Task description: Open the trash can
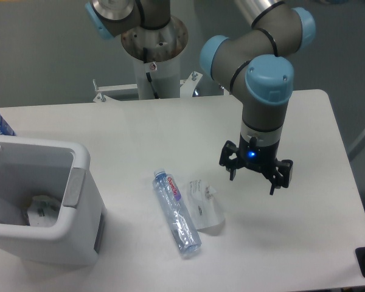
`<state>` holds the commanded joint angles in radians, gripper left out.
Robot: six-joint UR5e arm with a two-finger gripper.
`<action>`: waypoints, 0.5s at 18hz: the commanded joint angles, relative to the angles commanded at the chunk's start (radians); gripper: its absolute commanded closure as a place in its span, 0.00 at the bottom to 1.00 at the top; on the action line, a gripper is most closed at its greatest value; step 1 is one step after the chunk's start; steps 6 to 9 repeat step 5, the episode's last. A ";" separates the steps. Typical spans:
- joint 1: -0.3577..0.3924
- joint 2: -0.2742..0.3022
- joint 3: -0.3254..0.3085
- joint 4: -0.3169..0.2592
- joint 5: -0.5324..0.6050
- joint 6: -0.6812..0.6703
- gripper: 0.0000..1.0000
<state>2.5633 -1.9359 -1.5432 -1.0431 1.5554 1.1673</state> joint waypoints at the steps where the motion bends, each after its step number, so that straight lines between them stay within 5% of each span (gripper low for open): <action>1: 0.000 0.000 -0.002 0.000 0.002 0.000 0.00; 9: 0.000 0.003 -0.029 0.014 0.000 -0.002 0.00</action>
